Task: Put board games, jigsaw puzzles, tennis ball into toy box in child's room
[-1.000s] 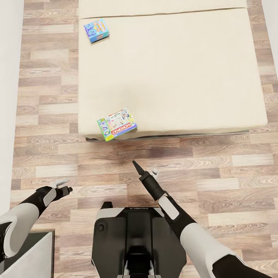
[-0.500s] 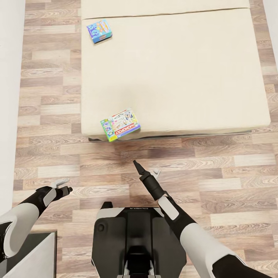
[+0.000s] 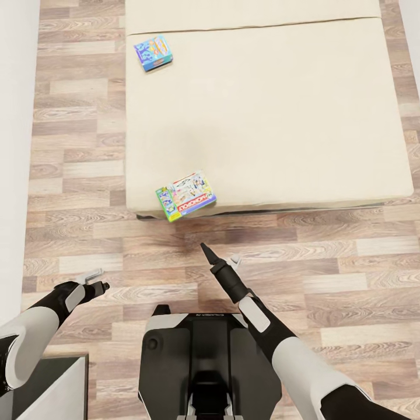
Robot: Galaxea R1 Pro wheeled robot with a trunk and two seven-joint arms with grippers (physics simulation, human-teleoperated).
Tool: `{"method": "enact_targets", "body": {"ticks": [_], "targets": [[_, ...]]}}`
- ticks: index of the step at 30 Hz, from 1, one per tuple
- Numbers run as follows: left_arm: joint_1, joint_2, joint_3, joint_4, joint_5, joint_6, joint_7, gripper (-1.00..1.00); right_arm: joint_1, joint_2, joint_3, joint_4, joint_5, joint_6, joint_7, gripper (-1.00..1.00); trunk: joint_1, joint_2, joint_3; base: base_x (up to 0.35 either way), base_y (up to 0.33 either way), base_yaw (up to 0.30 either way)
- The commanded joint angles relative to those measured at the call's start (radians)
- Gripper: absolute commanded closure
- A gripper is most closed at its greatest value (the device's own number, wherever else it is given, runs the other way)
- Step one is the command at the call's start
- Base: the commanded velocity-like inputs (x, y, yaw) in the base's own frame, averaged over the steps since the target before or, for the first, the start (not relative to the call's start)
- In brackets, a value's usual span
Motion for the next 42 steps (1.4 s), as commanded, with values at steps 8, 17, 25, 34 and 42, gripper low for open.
{"method": "enact_targets", "body": {"ticks": [8, 17, 25, 34, 42], "targets": [[0.0, 0.001, 0.001, -0.003, 0.01, 0.006, 0.003, -1.0, -0.001, 0.0, 0.005, 0.002, -0.005, -0.001, 0.003, -1.0, 0.0, -0.001, -0.001, 0.007, 0.004, 0.0], [0.0, -0.001, 0.001, -0.002, 0.01, 0.006, 0.004, -1.0, -0.001, 0.0, 0.005, 0.002, -0.005, 0.003, 0.003, -1.0, 0.0, -0.001, -0.001, 0.071, 0.117, 0.0], [0.0, -0.001, 0.001, -0.002, 0.01, 0.006, 0.004, -1.0, -0.001, 0.0, 0.004, 0.002, -0.005, 0.003, 0.004, -1.0, 0.0, -0.001, -0.001, 0.016, 0.024, 0.0], [0.0, -0.001, 0.001, -0.002, 0.01, 0.006, 0.004, -1.0, -0.001, 0.0, 0.004, 0.002, -0.005, 0.003, 0.004, -1.0, 0.0, -0.001, -0.001, 0.076, 0.058, 0.0], [0.0, -0.003, 0.001, -0.002, 0.01, 0.006, 0.007, -1.0, 0.0, 0.0, 0.004, 0.002, -0.005, 0.003, 0.004, -1.0, 0.0, -0.001, -0.001, 0.012, 0.009, 0.0]]}}
